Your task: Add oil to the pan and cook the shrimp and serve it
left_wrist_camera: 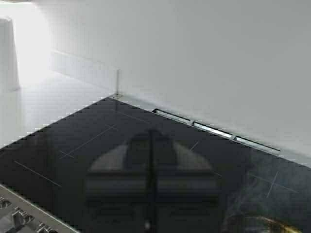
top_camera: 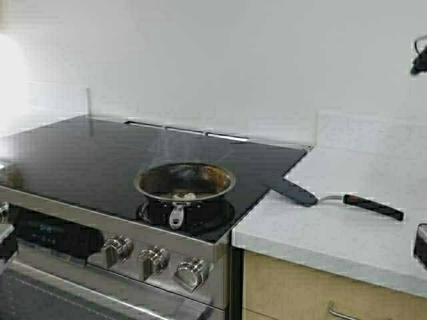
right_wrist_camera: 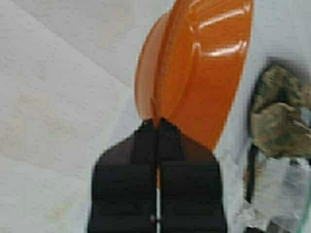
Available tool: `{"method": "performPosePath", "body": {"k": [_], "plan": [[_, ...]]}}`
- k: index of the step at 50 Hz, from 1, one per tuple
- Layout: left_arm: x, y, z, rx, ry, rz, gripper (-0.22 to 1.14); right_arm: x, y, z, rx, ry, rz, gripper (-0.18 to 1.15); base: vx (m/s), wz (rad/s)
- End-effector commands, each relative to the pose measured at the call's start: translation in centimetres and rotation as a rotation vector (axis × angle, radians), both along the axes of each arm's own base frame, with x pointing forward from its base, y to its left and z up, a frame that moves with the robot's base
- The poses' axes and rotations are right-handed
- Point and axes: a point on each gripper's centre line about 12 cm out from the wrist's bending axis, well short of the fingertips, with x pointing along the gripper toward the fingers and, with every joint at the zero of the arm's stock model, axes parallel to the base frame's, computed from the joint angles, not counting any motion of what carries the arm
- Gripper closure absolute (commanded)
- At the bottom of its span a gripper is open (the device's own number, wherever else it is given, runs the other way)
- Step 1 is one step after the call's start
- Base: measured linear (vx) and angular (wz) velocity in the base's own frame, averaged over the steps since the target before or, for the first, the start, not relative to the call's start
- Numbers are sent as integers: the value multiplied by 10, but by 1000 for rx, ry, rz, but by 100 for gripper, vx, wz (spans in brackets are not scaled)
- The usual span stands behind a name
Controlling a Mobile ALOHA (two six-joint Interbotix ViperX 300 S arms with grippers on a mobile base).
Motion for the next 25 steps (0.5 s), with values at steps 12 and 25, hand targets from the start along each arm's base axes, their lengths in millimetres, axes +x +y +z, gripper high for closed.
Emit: {"method": "performPosePath", "body": {"k": [12, 25], "plan": [[5, 0, 2, 3, 8, 2, 89, 33, -18, -66, -78, 73, -62, 91, 0, 0], [10, 0, -1, 4, 34, 0, 89, 53, -30, -78, -95, 47, -99, 87, 0, 0]]}}
